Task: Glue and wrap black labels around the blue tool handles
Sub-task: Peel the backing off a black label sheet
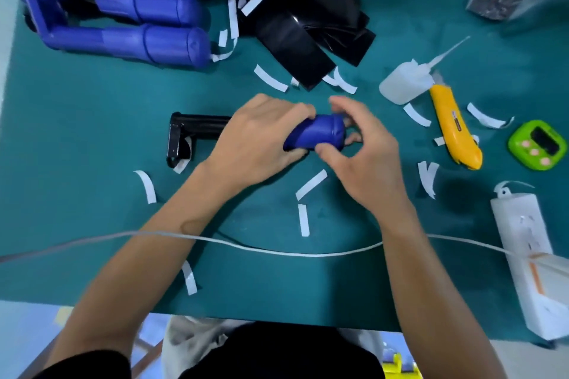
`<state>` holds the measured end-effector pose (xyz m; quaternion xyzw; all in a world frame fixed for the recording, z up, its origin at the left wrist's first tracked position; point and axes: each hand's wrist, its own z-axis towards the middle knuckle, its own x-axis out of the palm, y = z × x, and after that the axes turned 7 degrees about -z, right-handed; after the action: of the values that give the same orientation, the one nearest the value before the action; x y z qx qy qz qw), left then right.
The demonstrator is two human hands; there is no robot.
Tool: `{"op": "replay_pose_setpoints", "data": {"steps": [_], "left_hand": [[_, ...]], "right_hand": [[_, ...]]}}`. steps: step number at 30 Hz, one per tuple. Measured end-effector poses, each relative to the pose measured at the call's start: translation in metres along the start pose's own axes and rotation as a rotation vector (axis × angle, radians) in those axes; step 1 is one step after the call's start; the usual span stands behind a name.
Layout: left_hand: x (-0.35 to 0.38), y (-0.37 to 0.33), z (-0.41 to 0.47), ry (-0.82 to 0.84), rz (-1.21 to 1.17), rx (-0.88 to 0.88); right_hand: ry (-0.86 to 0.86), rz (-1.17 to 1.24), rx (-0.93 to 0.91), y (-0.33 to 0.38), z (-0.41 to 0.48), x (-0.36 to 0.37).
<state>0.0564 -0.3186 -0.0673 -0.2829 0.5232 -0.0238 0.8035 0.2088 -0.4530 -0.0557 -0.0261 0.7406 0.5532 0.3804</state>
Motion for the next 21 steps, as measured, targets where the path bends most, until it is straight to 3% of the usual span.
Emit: {"op": "replay_pose_setpoints", "data": {"steps": [5, 9, 15, 21], "left_hand": [[-0.004, 0.018, -0.019, -0.087, 0.180, -0.011], [-0.011, 0.030, -0.023, -0.132, 0.128, -0.164], [-0.010, 0.031, -0.023, -0.041, 0.035, -0.139], [-0.006, 0.032, -0.015, -0.052, 0.074, -0.140]], "right_hand": [[-0.009, 0.012, -0.008, -0.014, 0.007, 0.007], [-0.069, 0.020, 0.058, -0.017, 0.011, 0.012], [-0.233, -0.035, -0.019, -0.011, 0.011, 0.018], [-0.128, -0.026, -0.074, -0.017, 0.015, 0.012]]}}
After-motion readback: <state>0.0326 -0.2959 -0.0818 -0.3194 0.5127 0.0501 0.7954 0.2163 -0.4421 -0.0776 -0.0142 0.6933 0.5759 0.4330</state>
